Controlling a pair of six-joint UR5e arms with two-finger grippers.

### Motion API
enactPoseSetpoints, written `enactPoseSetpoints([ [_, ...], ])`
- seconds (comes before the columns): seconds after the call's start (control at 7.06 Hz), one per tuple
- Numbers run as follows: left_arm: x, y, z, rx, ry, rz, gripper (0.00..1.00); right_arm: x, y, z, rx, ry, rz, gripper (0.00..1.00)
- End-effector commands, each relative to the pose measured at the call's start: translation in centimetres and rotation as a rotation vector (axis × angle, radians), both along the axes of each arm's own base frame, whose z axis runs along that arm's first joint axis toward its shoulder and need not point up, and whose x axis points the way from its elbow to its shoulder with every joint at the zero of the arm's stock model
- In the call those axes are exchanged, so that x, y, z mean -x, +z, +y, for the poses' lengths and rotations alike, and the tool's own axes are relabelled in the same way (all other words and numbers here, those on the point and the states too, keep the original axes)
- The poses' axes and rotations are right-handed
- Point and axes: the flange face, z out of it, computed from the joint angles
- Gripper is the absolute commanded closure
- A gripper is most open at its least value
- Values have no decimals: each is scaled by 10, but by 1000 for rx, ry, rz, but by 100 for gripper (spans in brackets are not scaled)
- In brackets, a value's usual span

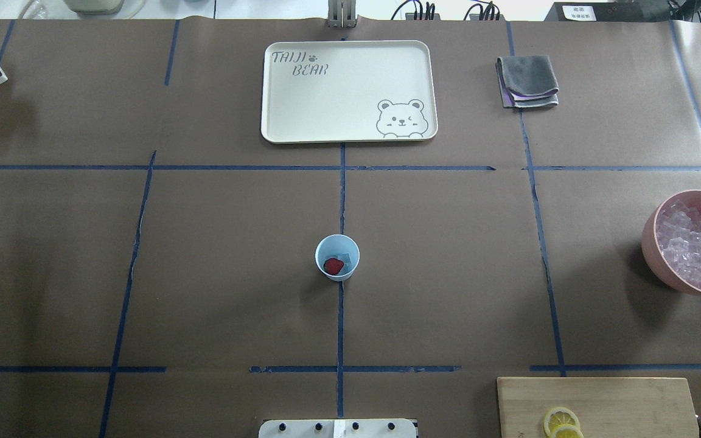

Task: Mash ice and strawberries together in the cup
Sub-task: 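Open the left gripper to release the pestle and hold still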

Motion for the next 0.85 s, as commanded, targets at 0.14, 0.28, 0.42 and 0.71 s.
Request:
enactPoseSetpoints([
  [0.14, 37, -15, -7, 7, 32, -34, 0, 0, -1, -1, -1, 1, 8, 1],
  [0.28, 63, -33, -11, 16, 35, -57, 0, 0, -1, -1, -3, 1, 8, 1],
  [0.42, 89, -37, -10, 33, 43, -68, 0, 0, -1, -1, -1, 1, 6, 1],
  [0.71, 113, -37, -6, 74, 53, -72, 0, 0, 0, -1, 0, 1, 8, 1],
])
